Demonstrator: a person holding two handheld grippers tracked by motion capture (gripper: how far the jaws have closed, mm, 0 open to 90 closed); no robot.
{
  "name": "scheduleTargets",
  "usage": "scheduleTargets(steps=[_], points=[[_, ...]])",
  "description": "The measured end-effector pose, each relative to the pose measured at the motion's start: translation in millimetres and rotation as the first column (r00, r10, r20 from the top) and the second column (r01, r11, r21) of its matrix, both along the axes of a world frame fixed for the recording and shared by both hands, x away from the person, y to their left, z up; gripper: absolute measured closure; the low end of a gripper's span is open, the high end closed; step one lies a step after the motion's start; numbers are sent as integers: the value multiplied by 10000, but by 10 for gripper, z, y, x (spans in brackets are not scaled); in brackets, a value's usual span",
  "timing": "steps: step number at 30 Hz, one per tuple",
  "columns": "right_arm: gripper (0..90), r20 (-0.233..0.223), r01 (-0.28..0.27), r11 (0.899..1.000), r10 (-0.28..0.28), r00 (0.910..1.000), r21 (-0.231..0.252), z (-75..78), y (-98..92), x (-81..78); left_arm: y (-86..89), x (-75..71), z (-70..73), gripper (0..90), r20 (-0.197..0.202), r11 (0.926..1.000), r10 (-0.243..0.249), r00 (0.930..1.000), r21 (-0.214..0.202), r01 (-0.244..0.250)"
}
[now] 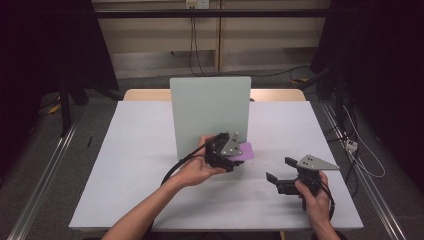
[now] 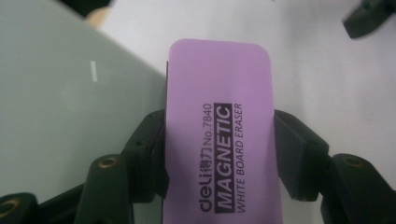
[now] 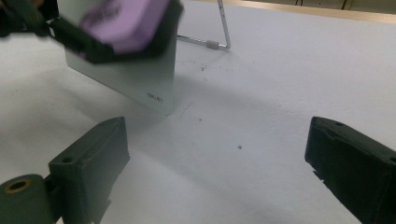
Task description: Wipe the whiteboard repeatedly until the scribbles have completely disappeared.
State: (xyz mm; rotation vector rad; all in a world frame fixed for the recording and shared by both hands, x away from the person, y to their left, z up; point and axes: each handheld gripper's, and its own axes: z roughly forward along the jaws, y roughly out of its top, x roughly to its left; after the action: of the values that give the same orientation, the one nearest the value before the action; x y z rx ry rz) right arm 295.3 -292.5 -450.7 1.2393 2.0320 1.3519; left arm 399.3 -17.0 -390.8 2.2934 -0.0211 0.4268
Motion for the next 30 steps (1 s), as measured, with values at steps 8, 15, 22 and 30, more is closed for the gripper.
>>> scheduleTargets(steps=[8, 15, 22, 30], points=[[62, -31, -41, 10000, 41, 10000, -20, -5, 17, 2, -6, -29, -124, 410, -419, 9982, -232, 9989, 545, 255], [61, -60, -83, 10000, 83, 9999, 2, -6, 20, 2, -131, -98, -356, 410, -1011, 9845, -658, 9927, 1552, 810], [61, -31, -135, 9999, 135, 9999, -63, -7, 25, 5, -270, -153, -473, 410, -1112, 9800, -746, 9910, 1754, 935], [61, -29, -141, 9999, 141, 9999, -25, -9, 39, 18, -103, -104, -317, 410, -942, 9942, -192, 9954, 1033, 290]])
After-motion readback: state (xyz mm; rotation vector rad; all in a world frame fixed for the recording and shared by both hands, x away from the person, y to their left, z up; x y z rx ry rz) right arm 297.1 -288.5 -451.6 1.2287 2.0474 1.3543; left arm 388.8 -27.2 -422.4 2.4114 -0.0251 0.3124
